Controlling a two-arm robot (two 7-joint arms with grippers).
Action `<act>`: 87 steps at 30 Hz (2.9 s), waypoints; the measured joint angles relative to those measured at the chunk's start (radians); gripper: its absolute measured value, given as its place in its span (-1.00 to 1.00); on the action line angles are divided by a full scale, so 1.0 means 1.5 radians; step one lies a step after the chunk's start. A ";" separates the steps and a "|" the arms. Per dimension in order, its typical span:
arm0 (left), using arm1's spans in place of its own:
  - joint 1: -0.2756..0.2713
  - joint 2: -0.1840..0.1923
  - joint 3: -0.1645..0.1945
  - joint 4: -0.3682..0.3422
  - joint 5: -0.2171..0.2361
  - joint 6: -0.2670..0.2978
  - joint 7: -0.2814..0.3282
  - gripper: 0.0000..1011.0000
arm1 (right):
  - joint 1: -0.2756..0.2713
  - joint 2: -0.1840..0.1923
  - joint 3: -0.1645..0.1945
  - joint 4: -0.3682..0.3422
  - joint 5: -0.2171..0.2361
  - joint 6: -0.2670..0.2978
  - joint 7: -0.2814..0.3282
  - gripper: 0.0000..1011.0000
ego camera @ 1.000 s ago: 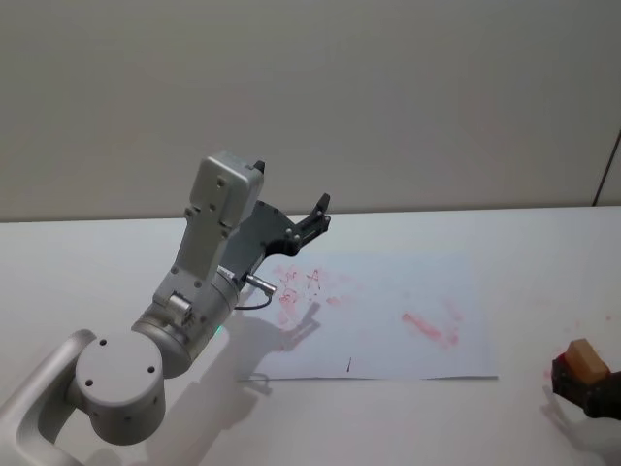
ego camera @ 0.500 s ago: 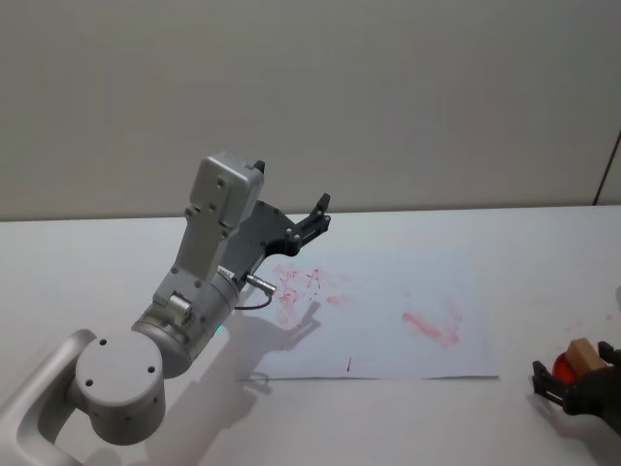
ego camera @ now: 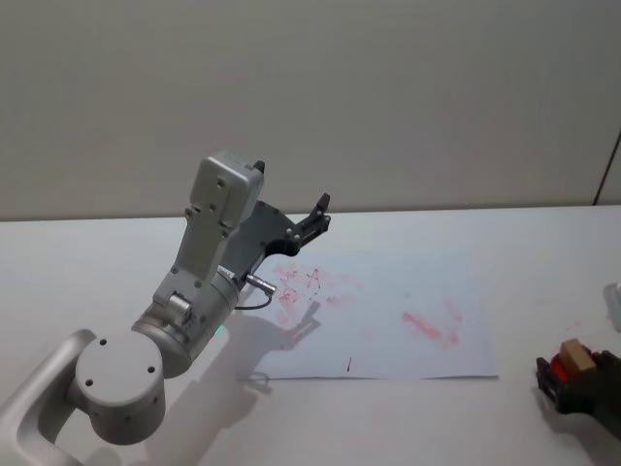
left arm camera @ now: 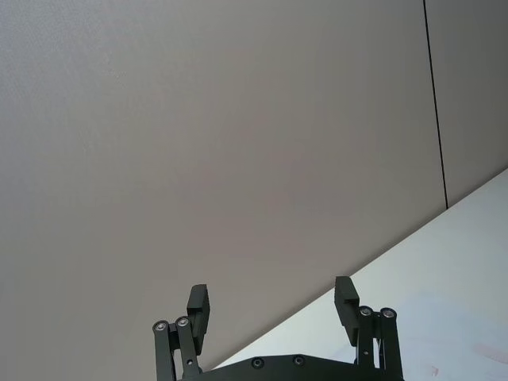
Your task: Use the one hand to pick up the stamp and affix it onto the A4 paper.
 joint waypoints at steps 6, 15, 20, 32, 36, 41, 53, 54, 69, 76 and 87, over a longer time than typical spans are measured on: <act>0.000 0.000 0.000 0.000 0.000 0.000 0.000 0.98 | 0.003 -0.002 -0.001 0.003 -0.002 0.002 0.002 -0.26; 0.000 0.000 0.000 0.000 0.000 0.000 0.000 0.98 | 0.006 -0.004 -0.002 0.006 -0.005 0.003 0.005 -0.55; 0.000 0.000 0.000 0.000 0.000 0.000 0.000 0.98 | 0.008 -0.005 -0.002 0.006 -0.008 0.002 0.009 -0.55; 0.000 0.000 0.000 0.000 0.000 0.000 0.000 0.98 | 0.041 -0.017 -0.009 0.007 -0.026 -0.042 0.062 -0.55; 0.000 0.000 0.000 0.000 0.000 0.000 0.000 0.98 | 0.066 -0.032 -0.016 0.017 -0.032 -0.064 0.094 -0.55; 0.000 0.000 0.000 0.000 0.000 0.000 0.000 0.98 | 0.103 -0.056 -0.027 0.043 -0.038 -0.083 0.130 -0.55; 0.000 0.000 0.000 0.000 0.000 0.000 0.000 0.98 | 0.169 -0.101 -0.049 0.124 -0.057 -0.085 0.188 -0.55; 0.000 0.000 0.000 0.000 0.000 0.000 0.000 0.98 | 0.172 -0.103 -0.050 0.129 -0.059 -0.083 0.188 -0.55; 0.000 0.000 0.000 0.000 0.000 0.000 0.000 0.98 | 0.209 -0.137 -0.070 0.211 -0.084 -0.051 0.186 -0.55; 0.000 0.000 0.000 0.000 0.000 0.000 0.000 0.98 | 0.215 -0.144 -0.075 0.229 -0.091 -0.042 0.183 -0.55; 0.000 0.000 0.000 0.000 0.000 0.000 0.000 0.98 | 0.212 -0.141 -0.076 0.235 -0.103 -0.028 0.177 -0.55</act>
